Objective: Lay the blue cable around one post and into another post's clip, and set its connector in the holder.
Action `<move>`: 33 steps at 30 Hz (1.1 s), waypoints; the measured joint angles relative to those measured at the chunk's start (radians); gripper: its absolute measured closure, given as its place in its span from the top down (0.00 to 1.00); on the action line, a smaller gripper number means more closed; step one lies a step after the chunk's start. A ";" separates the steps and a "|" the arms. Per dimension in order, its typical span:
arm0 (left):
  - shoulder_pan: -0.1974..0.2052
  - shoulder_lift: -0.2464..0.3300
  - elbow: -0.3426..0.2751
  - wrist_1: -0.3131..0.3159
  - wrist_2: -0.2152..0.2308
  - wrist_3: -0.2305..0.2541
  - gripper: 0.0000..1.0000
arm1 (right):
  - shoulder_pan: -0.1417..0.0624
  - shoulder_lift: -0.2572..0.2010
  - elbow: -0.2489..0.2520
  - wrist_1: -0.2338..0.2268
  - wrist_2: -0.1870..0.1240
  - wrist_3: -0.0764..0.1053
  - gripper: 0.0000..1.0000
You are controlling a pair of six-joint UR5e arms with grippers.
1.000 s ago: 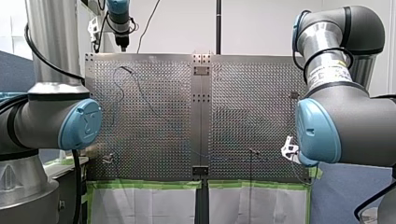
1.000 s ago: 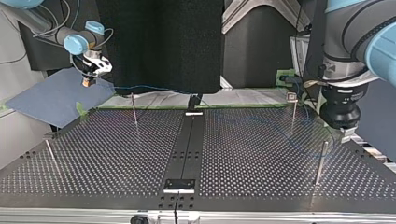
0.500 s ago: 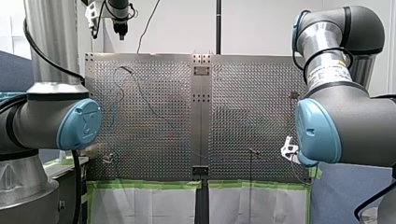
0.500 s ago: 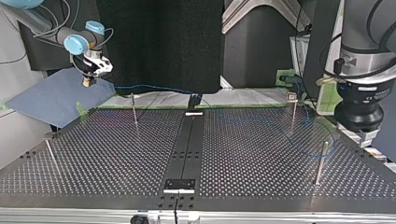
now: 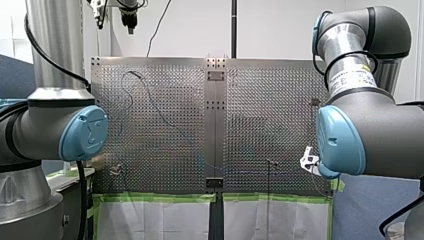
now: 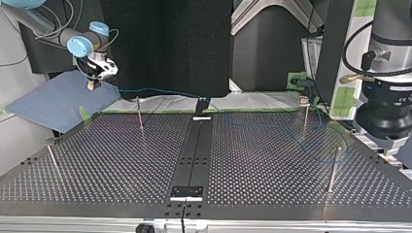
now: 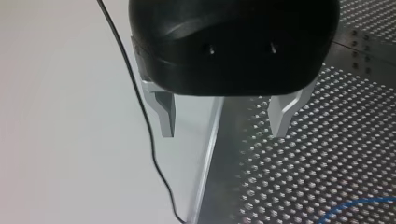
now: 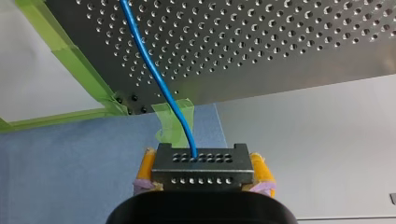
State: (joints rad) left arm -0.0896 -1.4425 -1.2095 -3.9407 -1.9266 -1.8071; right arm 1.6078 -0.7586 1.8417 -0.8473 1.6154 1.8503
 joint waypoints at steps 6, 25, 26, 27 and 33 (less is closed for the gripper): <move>0.008 -0.004 -0.034 -0.019 0.002 0.010 1.00 | 0.002 0.000 0.000 0.006 0.000 0.000 0.00; 0.028 -0.015 -0.150 0.041 0.009 0.017 1.00 | 0.002 0.000 0.000 0.010 0.000 0.000 0.00; 0.028 -0.015 -0.153 0.039 0.008 0.017 1.00 | 0.002 0.000 0.000 0.010 0.000 0.000 0.00; 0.028 -0.015 -0.156 0.037 0.005 0.018 1.00 | 0.002 0.000 0.000 0.010 0.000 0.000 0.00; 0.029 -0.014 -0.190 0.012 -0.032 0.025 1.00 | 0.002 0.000 0.000 0.011 -0.002 0.000 0.00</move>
State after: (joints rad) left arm -0.0605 -1.4568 -1.3992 -3.9287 -1.9589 -1.7822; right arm 1.6100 -0.7586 1.8418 -0.8363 1.6135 1.8503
